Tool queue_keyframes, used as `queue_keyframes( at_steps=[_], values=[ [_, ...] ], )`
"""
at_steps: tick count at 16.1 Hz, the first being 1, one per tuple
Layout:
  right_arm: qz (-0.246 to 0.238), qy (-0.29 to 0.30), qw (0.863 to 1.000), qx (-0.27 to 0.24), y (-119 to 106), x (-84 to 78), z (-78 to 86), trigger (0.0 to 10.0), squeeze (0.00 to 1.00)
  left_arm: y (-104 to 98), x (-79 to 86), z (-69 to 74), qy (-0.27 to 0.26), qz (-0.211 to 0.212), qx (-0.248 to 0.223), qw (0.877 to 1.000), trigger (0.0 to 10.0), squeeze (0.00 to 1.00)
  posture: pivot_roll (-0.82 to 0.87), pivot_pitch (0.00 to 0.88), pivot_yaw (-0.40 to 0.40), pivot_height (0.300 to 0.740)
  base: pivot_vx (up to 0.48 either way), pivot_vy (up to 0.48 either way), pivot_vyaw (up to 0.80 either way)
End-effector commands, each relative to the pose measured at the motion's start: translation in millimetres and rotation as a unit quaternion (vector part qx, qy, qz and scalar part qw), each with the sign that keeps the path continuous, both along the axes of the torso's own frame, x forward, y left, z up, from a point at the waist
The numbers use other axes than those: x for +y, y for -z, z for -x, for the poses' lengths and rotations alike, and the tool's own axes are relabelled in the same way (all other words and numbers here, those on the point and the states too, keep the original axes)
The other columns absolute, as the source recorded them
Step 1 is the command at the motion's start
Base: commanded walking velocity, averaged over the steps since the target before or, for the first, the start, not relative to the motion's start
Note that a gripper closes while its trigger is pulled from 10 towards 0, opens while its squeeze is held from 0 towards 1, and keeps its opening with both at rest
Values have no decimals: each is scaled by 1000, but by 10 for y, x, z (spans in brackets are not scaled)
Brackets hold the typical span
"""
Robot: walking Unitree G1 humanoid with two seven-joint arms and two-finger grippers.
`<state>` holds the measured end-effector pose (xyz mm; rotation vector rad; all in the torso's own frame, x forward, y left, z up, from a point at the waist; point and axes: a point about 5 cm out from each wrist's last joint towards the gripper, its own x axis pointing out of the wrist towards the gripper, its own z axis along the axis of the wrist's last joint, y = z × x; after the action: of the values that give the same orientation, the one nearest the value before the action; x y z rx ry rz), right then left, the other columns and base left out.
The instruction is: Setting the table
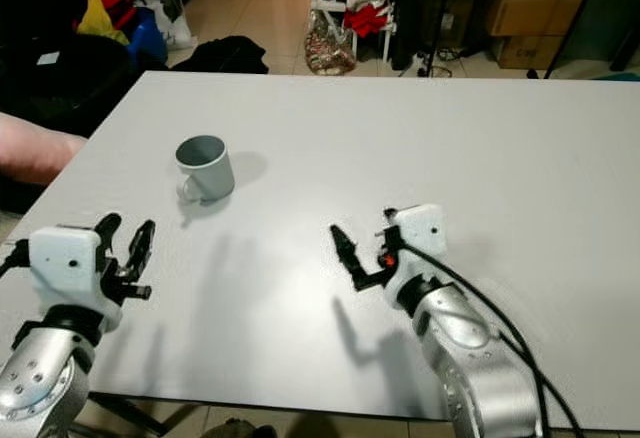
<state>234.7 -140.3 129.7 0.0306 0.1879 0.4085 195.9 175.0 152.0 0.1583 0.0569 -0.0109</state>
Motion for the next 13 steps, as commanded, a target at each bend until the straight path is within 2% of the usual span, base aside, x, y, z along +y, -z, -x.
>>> queue_keyframes(
  at_steps=[1,6,7,9,10,11,12,13],
  values=[
    [3,12,1000,-4,-1,-22,24,10000,0,-23,-2,6,1,-5,-2,1000,10000,0,-45,0,68,740,0,-480,0],
    [-2,25,1000,-4,7,3,43,10000,0,-13,-21,-11,8,-12,0,1000,10000,0,-62,0,76,740,0,-480,0],
    [7,26,1000,-5,15,-8,72,10000,0,-5,-29,-60,7,0,-1,1000,10000,0,-74,0,90,740,0,0,0],
    [35,33,999,-20,-4,-36,89,10000,0,11,-30,-120,9,-7,-1,1000,10000,0,-82,0,98,740,0,0,800],
    [36,51,998,-20,1,-78,102,10000,86,45,-40,-164,16,1,-1,1000,10000,0,-98,0,110,740,0,0,800],
    [31,66,997,-18,3,-117,111,10000,337,89,-39,-183,18,-4,5,1000,10000,165,-111,0,113,740,0,0,800],
    [24,74,997,-10,18,-162,140,10000,1000,121,-50,-187,28,-6,5,1000,10000,820,-127,0,118,740,0,0,800],
    [25,73,997,-8,20,-182,153,10000,1000,121,-56,-187,32,-9,1,999,10000,988,-127,0,118,740,0,0,800]
  ],
)
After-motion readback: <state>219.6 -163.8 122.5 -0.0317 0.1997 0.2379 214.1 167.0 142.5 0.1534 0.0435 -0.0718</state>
